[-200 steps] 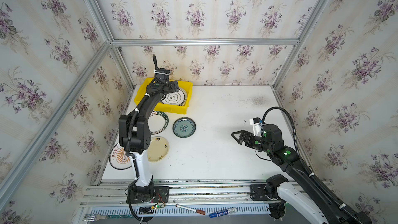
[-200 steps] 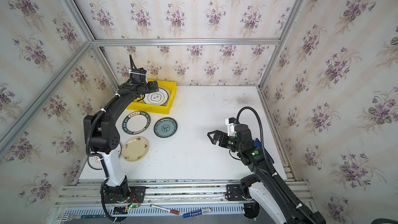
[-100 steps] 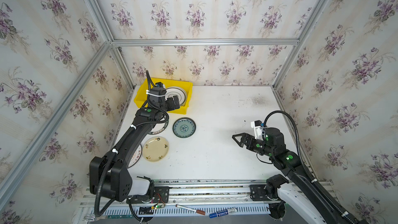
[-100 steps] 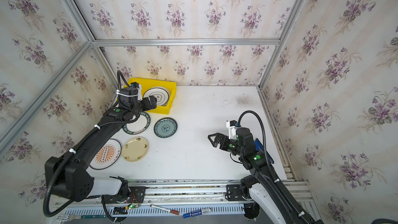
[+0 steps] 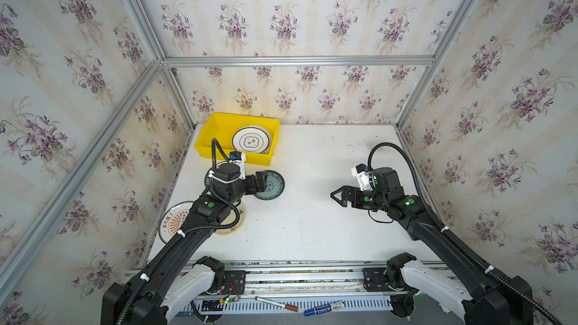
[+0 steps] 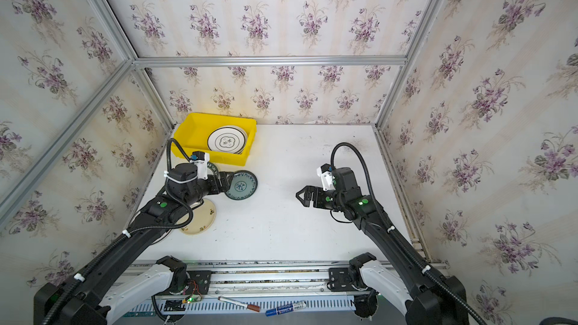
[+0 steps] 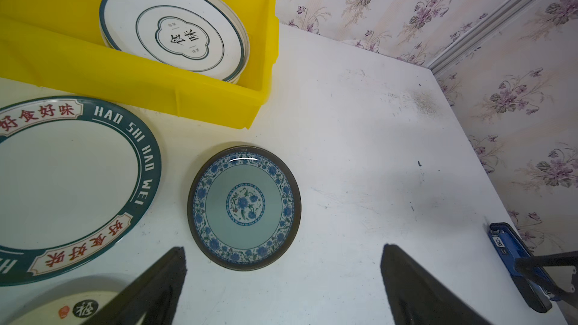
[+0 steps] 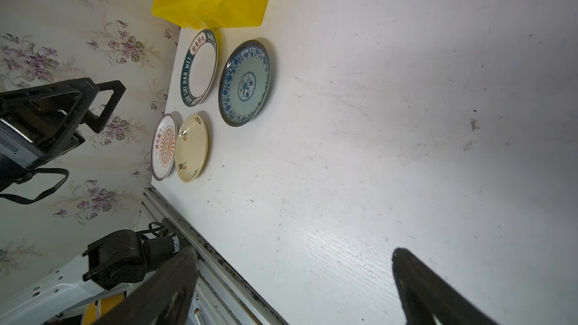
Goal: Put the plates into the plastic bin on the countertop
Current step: 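Withdraw the left gripper while the right gripper moves to the blue floral plate, then grip the rim of the blue-and-white floral plate with the right gripper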
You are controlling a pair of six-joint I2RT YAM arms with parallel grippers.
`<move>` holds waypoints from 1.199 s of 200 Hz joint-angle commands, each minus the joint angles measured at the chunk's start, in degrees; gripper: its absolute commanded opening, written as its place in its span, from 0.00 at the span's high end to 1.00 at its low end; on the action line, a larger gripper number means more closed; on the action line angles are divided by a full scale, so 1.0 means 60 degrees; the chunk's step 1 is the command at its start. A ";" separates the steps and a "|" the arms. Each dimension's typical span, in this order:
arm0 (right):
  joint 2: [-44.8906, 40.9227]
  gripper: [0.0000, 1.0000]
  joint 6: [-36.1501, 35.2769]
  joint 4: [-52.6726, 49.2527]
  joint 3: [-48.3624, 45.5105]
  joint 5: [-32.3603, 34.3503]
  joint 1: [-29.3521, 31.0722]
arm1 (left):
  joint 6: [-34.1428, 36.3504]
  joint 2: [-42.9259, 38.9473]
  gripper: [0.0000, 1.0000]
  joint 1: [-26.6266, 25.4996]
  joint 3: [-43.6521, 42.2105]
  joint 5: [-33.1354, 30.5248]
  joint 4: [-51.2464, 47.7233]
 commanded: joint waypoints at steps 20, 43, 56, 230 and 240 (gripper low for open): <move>0.0841 0.01 -0.0438 0.0190 0.0326 0.0208 0.0099 | -0.0054 -0.0369 0.00 -0.0209 -0.0988 0.0479 0.1165; 0.1519 0.01 -0.0205 0.0724 0.0520 0.0524 0.0453 | -0.0059 -0.0186 0.00 -0.0463 -0.1123 0.0726 0.1386; 0.1944 0.01 -0.0200 0.0899 0.0745 0.0807 0.0757 | 0.0000 -0.0003 0.00 -0.0629 -0.1154 0.0540 0.1388; 0.6544 0.02 0.2832 0.8871 0.0566 0.0802 0.2477 | 0.0173 0.1624 0.00 -0.0789 -0.1628 0.0406 0.2371; 0.6838 0.03 0.2859 0.8992 0.0709 0.0938 0.2616 | 0.0143 0.1610 0.00 -0.0789 -0.1662 0.0402 0.2399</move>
